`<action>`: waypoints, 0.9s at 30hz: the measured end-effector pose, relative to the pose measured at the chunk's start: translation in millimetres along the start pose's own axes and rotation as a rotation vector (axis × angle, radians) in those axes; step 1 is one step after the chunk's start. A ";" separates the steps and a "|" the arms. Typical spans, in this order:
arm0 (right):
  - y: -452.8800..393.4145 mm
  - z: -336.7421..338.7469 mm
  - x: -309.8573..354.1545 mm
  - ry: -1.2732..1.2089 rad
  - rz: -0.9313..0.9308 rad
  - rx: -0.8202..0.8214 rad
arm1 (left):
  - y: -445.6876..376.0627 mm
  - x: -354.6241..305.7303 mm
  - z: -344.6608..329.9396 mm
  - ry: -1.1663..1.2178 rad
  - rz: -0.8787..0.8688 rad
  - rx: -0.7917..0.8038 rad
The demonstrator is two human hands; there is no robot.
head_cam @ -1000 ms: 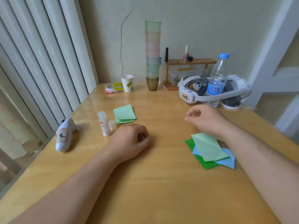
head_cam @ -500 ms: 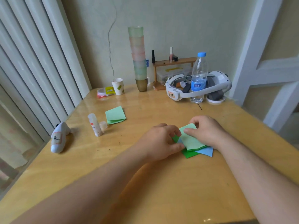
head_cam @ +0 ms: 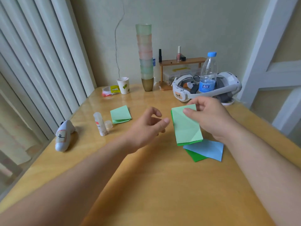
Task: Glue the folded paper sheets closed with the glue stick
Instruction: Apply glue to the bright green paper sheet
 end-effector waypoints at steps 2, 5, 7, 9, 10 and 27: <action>-0.4 -25.9 17.2 0.004 0.032 0.082 | 4.5 -0.5 16.8 0.217 0.032 -0.010; -0.8 -63.3 29.3 0.055 0.051 0.179 | 10.4 3.7 40.6 0.347 0.038 -0.043; -2.7 -82.8 26.4 0.079 0.045 0.203 | 13.9 12.6 51.4 0.270 0.044 -0.038; -5.2 -98.6 14.1 0.070 0.000 0.223 | 18.0 23.3 57.0 0.173 0.065 -0.012; -6.1 -104.5 5.3 0.066 -0.030 0.230 | 19.7 28.8 59.3 0.132 0.079 -0.004; -21.5 -65.7 -26.8 0.626 0.025 0.046 | 30.3 55.0 64.2 -0.229 0.049 0.030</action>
Point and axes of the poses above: each hand's wrist, its own y-axis away from the middle knuckle, its own z-axis out of the back of the hand, x = y × z, the point moved 5 cm from there along -y, towards the middle knuckle, and after that the axes turned 3 degrees about x, right-handed, at the moved point
